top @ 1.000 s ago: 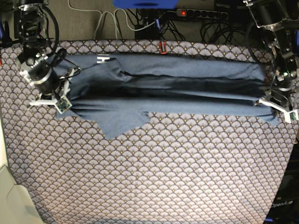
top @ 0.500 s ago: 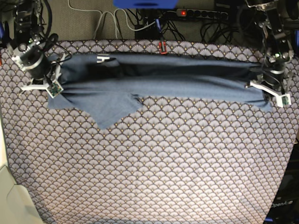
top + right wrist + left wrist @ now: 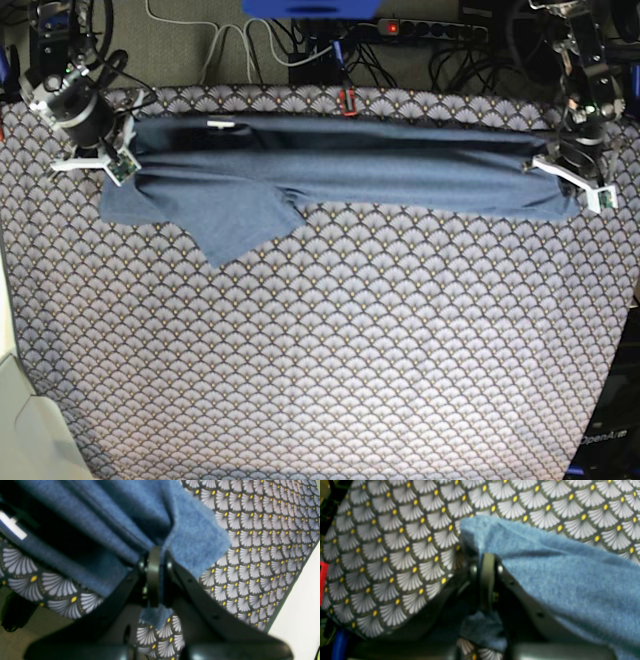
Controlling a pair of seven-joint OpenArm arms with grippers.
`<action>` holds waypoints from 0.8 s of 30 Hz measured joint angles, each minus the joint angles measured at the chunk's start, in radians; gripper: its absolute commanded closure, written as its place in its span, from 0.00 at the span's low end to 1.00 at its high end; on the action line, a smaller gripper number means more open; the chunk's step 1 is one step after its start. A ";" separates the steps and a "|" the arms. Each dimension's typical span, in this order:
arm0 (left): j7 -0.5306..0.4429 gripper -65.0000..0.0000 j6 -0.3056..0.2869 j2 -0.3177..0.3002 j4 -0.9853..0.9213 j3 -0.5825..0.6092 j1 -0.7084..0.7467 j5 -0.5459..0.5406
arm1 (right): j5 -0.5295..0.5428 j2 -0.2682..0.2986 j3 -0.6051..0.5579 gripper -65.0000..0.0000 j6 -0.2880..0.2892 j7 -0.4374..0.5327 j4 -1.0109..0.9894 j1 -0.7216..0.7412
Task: Fold the T-shirt properly
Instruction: 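Release the hem with the right gripper and move it toward the sleeve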
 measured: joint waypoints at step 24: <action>0.068 0.44 0.010 0.001 -0.011 0.034 -0.021 0.006 | -0.007 0.009 0.007 0.56 0.000 -0.101 -0.002 -0.002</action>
